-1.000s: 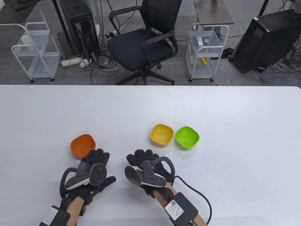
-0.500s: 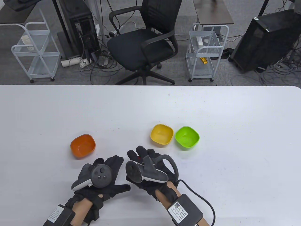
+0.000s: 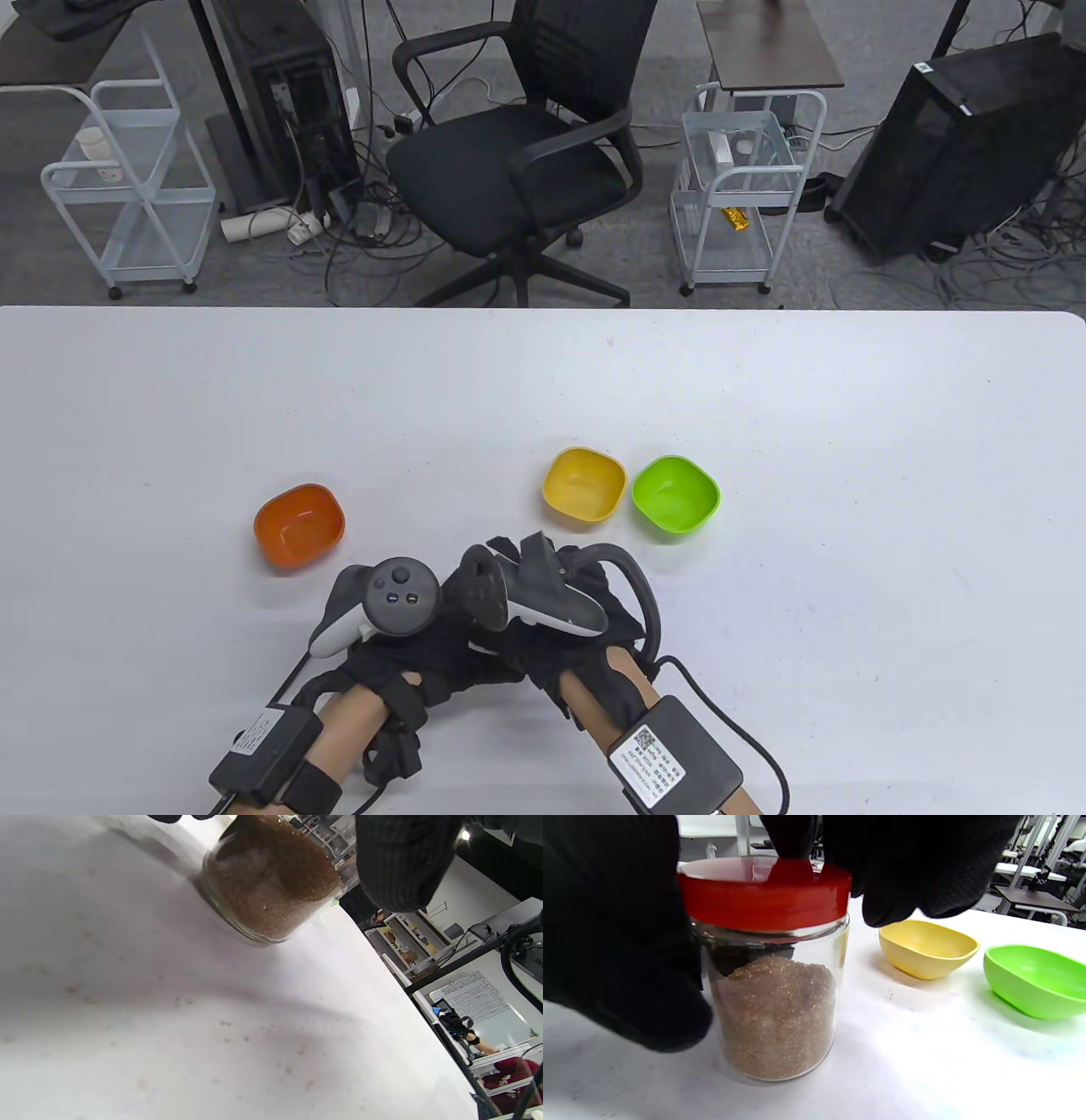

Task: Scoop brown sugar granules from jar into dishes

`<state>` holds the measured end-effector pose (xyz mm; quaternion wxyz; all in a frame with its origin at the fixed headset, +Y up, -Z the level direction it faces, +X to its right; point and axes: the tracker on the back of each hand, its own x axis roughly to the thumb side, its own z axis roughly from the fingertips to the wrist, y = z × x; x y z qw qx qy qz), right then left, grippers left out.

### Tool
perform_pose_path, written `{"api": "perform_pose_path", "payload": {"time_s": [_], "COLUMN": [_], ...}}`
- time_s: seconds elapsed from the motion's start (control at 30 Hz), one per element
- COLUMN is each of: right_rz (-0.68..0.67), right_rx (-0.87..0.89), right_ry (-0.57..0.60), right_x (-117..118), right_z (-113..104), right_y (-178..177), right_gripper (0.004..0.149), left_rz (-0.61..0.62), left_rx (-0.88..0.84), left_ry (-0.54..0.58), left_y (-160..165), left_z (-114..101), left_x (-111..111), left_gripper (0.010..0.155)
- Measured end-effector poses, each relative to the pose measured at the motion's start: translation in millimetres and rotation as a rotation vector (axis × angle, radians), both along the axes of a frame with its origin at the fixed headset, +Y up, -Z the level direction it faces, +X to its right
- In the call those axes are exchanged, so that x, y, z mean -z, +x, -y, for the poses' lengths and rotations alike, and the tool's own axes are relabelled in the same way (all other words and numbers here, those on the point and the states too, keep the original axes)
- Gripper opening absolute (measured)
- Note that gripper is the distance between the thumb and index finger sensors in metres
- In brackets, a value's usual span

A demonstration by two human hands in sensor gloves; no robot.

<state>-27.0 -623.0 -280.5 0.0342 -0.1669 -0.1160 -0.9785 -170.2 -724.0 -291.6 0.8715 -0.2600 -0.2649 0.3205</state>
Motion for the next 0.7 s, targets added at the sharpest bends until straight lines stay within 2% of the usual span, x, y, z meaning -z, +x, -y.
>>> {"api": "perform_pose_path", "payload": {"time_s": [0.2, 0.3, 0.4, 0.5, 0.7], "right_rz": [-0.009, -0.074, -0.081, -0.099, -0.166], "right_rx": [-0.035, -0.053, -0.026, -0.056, -0.067], "right_ry": [0.038, 0.082, 0.094, 0.100, 0.050], "right_x": [1, 0, -1, -3, -4], "right_z": [0, 2, 4, 5, 4], "right_y": [-9, -11, -10, -13, -14], "right_gripper": [0.085, 0.083, 0.082, 0.082, 0.081], "left_rz": [0.000, -0.019, -0.031, -0.049, -0.060], "left_rx": [-0.025, -0.074, -0.055, -0.040, -0.044], "left_ry": [-0.019, -0.057, -0.055, -0.060, -0.056], "left_y": [6, 8, 9, 10, 9], "left_z": [4, 8, 9, 11, 10], "left_x": [1, 1, 1, 2, 5], "left_gripper": [0.121, 0.121, 0.120, 0.113, 0.112]}}
